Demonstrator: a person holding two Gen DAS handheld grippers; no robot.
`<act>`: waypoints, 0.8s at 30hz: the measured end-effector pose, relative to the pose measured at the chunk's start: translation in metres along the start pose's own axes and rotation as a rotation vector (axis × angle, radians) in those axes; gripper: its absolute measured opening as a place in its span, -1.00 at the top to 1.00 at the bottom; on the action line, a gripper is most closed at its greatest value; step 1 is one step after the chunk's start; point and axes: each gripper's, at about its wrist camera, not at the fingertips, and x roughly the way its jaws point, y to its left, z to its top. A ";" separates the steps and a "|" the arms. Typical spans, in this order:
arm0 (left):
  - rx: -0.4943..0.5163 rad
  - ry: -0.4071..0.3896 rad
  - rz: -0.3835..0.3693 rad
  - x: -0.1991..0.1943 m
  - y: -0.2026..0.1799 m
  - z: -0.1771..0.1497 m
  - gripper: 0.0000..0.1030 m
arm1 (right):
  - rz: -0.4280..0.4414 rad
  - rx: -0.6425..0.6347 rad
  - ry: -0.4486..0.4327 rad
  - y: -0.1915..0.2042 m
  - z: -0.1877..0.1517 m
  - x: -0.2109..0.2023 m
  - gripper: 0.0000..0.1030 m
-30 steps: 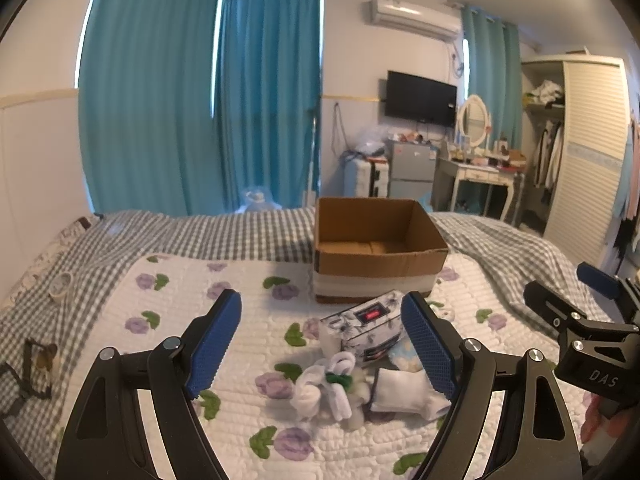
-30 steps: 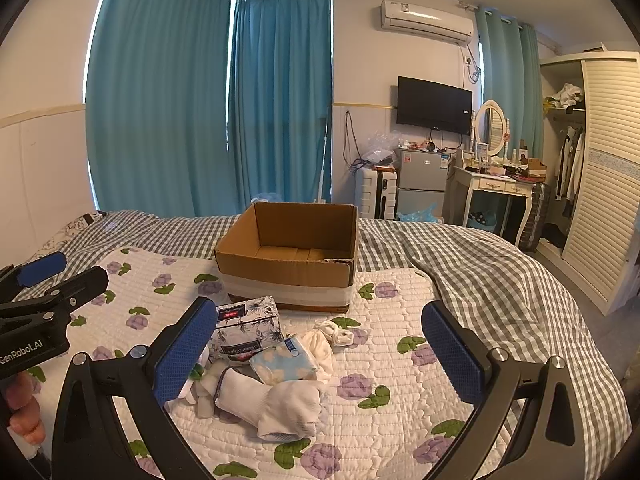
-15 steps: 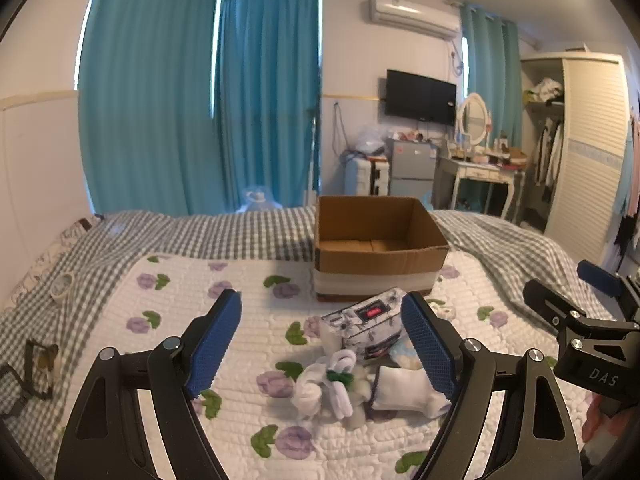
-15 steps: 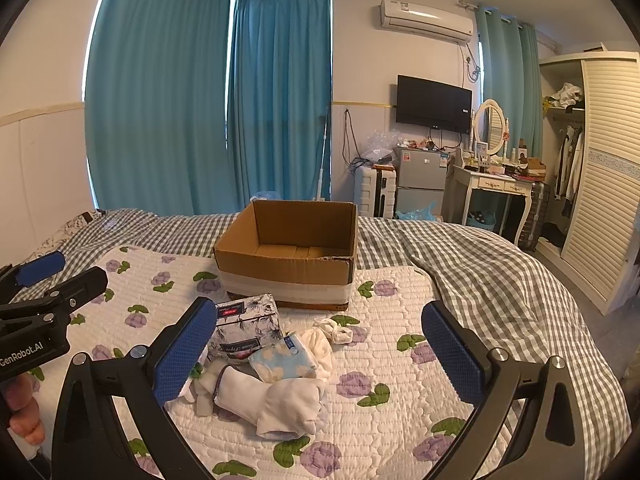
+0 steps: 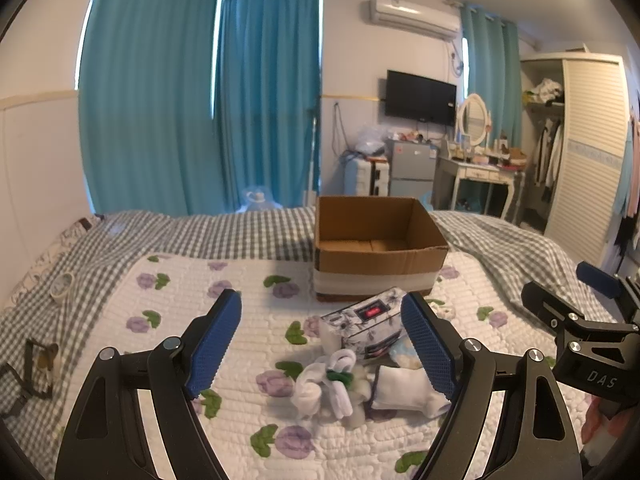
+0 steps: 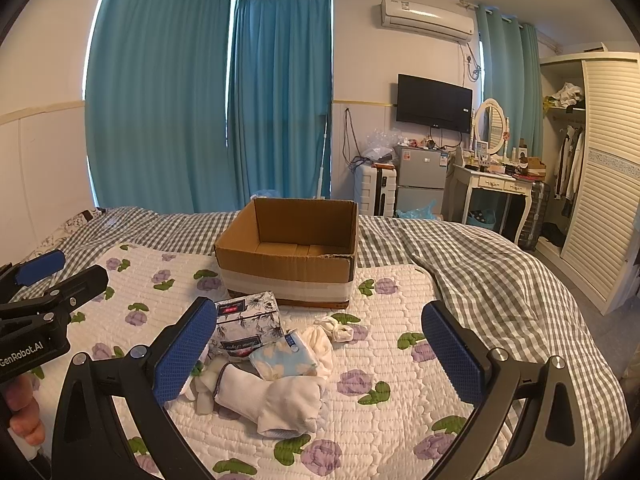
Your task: Organize soft objects
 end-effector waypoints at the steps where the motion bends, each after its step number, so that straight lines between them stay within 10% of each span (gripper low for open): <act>1: 0.000 0.000 0.000 0.000 0.000 0.000 -0.64 | -0.001 -0.001 0.000 0.000 0.001 0.000 -1.00; 24: 0.012 -0.060 -0.001 -0.036 0.000 0.014 -0.64 | 0.006 -0.022 -0.038 0.011 0.014 -0.039 -1.00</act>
